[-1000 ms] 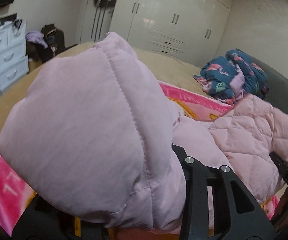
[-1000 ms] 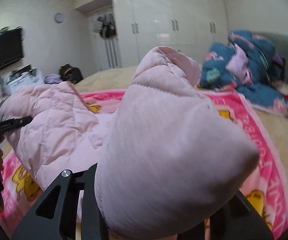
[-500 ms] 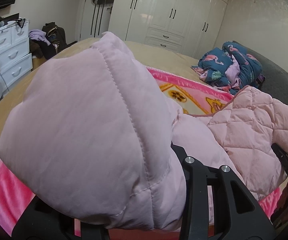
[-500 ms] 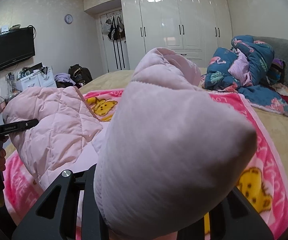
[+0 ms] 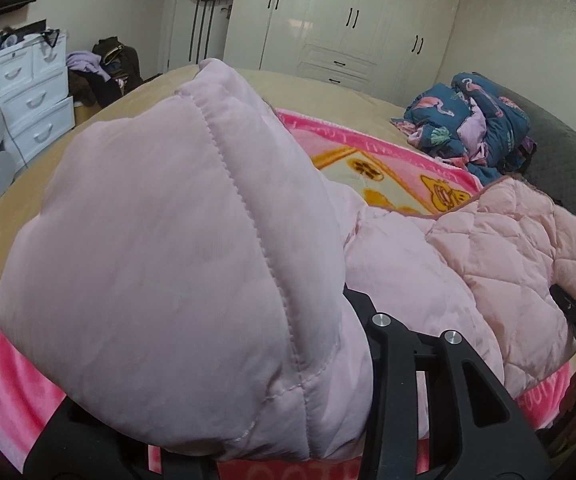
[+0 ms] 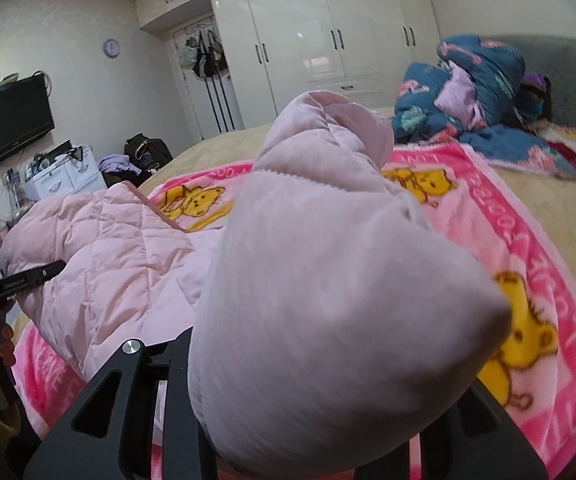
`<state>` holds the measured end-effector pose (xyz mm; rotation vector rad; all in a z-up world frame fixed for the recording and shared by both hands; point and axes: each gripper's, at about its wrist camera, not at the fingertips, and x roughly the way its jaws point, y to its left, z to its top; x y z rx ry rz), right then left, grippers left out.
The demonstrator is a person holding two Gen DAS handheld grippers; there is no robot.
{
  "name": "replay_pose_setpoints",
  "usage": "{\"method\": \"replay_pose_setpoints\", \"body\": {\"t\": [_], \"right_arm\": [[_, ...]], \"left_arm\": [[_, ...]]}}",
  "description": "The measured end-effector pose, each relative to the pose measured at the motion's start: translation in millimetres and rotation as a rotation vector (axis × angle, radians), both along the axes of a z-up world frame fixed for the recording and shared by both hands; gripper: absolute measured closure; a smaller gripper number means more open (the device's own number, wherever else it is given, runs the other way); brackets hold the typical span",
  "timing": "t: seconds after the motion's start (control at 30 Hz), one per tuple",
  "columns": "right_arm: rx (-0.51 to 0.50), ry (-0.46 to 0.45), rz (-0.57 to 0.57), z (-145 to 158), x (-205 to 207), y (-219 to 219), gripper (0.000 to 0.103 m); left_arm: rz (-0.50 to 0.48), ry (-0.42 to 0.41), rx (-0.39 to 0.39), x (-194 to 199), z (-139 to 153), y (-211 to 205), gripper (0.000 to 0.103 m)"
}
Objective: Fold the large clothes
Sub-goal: 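Roll the lifted jacket over onto itself with both grippers, then lower the folded jacket onto the blanket and open both grippers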
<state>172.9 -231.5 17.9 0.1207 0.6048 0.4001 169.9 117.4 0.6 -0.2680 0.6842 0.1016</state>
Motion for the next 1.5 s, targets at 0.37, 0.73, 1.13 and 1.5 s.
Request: {"method": "replay_pose_setpoints", "body": {"t": [0.37, 0.73, 1.13, 1.5], "right_arm": [[0.143, 0.210, -0.123, -54, 5, -34, 0.061], [0.294, 0.395, -0.280, -88, 2, -63, 0.014], [0.283, 0.343, -0.313, -62, -32, -72, 0.006], [0.140, 0.172, -0.295, -17, -76, -69, 0.004]], "left_arm": [[0.021, 0.048, -0.019, -5, -23, 4, 0.068], [0.024, 0.070, -0.044, -15, -34, 11, 0.063], [0.051, 0.085, -0.103, -35, -45, 25, 0.040], [0.087, 0.058, -0.070, -75, -38, 32, 0.011]]}}
